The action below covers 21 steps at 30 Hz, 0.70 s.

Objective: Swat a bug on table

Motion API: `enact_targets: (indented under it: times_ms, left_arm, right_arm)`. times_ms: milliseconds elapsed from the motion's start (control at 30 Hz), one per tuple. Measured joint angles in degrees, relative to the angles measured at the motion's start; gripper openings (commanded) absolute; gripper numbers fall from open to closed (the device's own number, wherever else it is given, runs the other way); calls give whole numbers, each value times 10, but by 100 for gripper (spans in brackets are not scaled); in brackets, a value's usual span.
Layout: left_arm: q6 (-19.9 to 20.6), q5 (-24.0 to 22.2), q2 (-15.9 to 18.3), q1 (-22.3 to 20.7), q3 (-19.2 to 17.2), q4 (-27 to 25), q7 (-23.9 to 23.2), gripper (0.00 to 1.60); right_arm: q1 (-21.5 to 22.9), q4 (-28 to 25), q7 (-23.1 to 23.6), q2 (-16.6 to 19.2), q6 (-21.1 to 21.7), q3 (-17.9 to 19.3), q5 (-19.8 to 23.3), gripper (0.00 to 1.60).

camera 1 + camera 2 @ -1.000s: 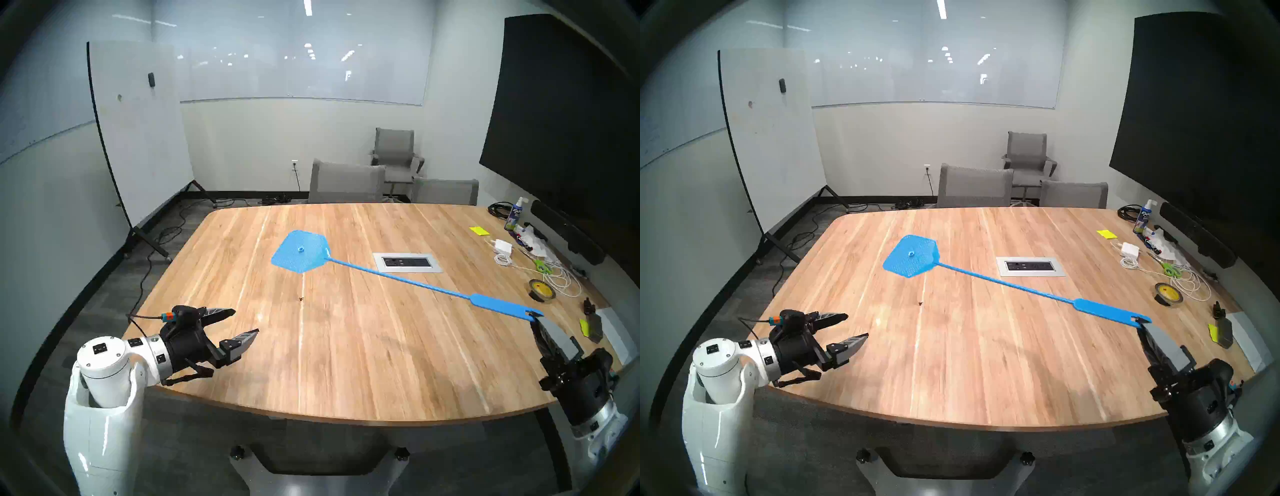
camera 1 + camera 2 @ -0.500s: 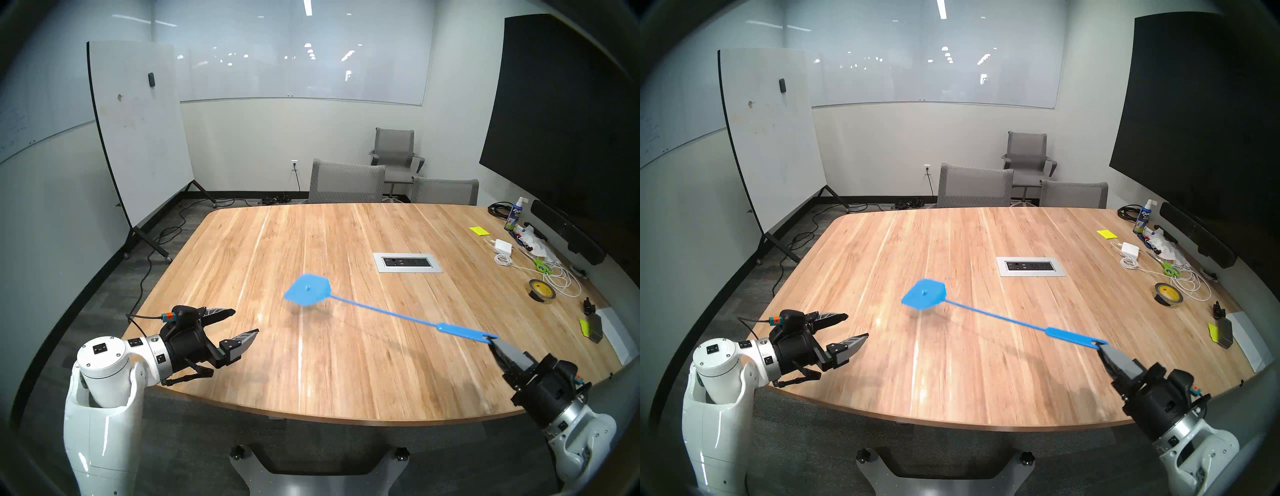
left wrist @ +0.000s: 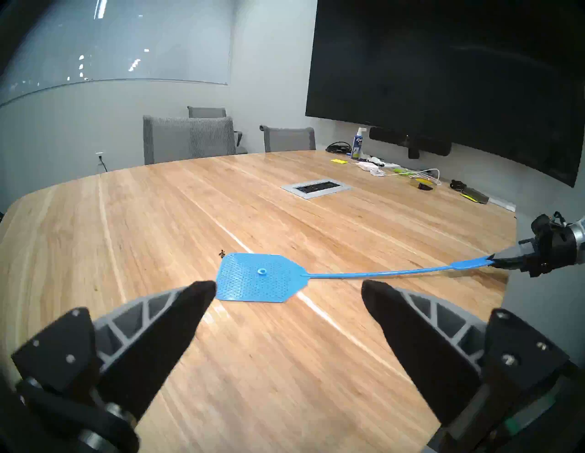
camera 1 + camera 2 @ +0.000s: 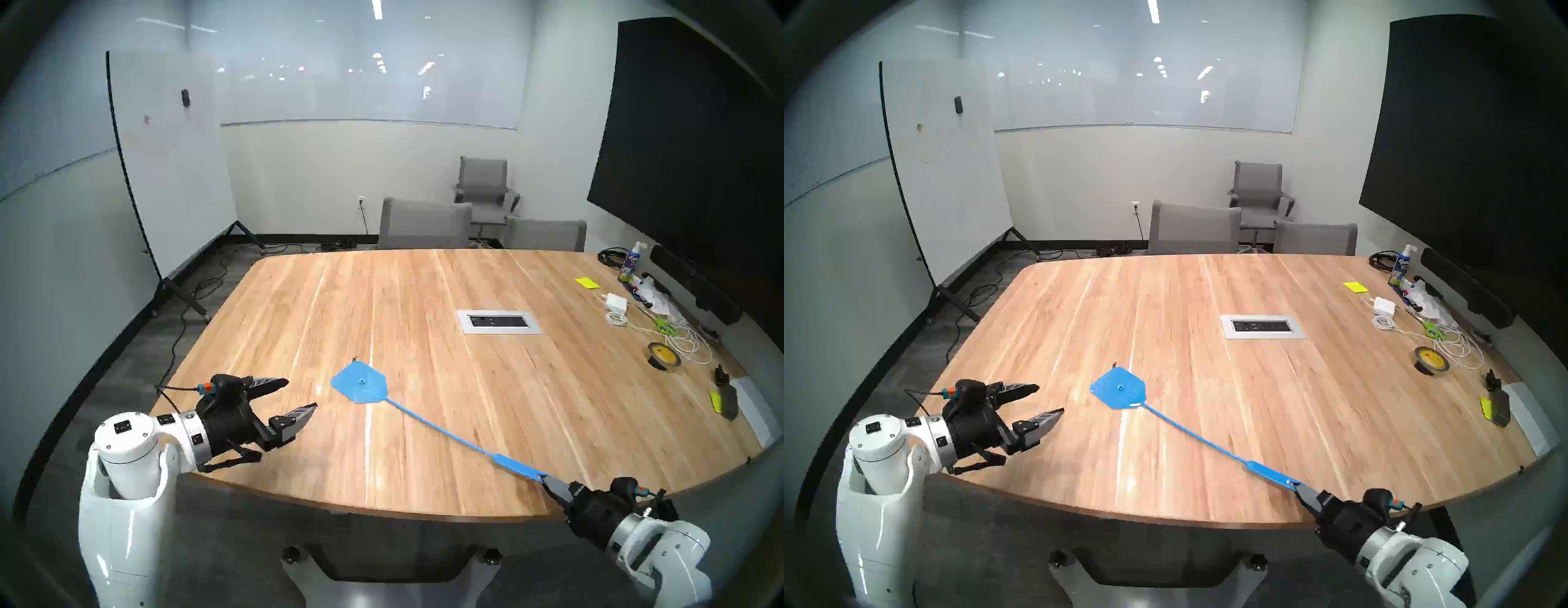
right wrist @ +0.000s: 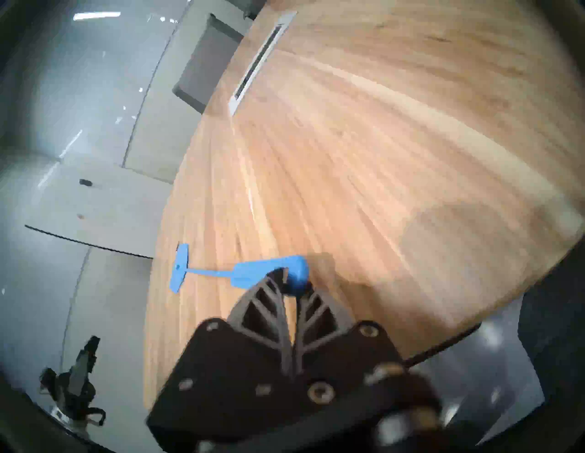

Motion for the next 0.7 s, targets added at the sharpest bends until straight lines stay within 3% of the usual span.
enact_targets:
  times_ms: [133, 333, 533, 700]
  left_arm:
    - [0, 1, 0, 0, 0, -1, 0, 160]
    - [0, 2, -1, 0, -1, -1, -1, 160]
    - [0, 3, -1, 0, -1, -1, -1, 160]
    - [0, 3, -2, 0, -1, -1, -2, 160]
  right_arm:
    - [3, -12, 26, 4, -40, -7, -50, 0]
    - [-6, -36, 67, 4, -71, 5, -65, 0]
    - [-19, -61, 95, -6, -75, 36, -46, 0]
    - [-30, -84, 116, -16, -63, 72, 1, 0]
